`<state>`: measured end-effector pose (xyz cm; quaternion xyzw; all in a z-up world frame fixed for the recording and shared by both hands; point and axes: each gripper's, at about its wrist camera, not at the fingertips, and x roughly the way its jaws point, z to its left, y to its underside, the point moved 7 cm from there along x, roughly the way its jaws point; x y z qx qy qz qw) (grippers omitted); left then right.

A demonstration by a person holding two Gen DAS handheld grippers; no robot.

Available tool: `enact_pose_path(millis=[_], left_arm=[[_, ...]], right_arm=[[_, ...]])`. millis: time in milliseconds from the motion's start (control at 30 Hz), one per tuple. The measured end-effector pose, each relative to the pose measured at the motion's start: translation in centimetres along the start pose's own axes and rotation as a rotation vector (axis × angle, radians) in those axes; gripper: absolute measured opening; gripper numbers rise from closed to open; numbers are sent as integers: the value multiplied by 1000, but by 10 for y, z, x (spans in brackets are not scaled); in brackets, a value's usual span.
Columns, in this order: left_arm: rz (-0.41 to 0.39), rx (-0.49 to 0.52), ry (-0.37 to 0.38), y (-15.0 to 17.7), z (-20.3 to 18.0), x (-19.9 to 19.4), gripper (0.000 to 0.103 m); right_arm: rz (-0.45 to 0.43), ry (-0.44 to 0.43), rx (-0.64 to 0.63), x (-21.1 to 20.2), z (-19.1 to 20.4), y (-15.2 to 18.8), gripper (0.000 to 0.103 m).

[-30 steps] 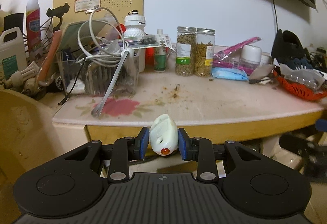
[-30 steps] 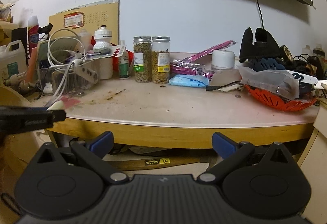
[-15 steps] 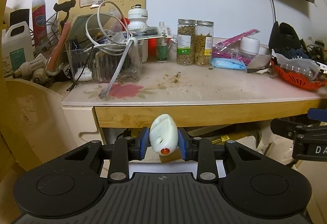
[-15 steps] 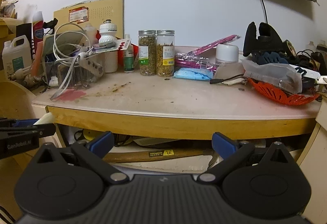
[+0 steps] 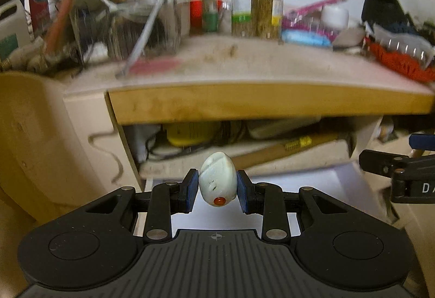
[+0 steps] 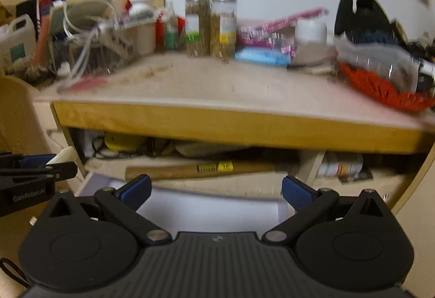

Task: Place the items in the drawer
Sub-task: 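Lower the held white object into the open drawer with the left gripper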

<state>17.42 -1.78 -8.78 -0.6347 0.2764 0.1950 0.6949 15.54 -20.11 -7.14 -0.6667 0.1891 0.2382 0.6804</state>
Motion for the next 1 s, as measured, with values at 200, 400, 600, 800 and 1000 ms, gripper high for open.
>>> enact_pose_path(millis=[200, 400, 600, 800, 1000], left_arm=[[78, 11, 8, 22, -2, 22, 29], [148, 19, 19, 42, -5, 42, 29], [217, 26, 29, 62, -9, 61, 29], [236, 33, 33, 70, -12, 72, 29], [246, 13, 30, 74, -11, 83, 29]], right_arm=[[117, 18, -5, 27, -2, 29, 103], [191, 28, -26, 48, 1, 49, 103], [264, 44, -29, 70, 1, 70, 103], [302, 50, -32, 81, 5, 80, 103], [302, 46, -33, 83, 9, 81, 103]])
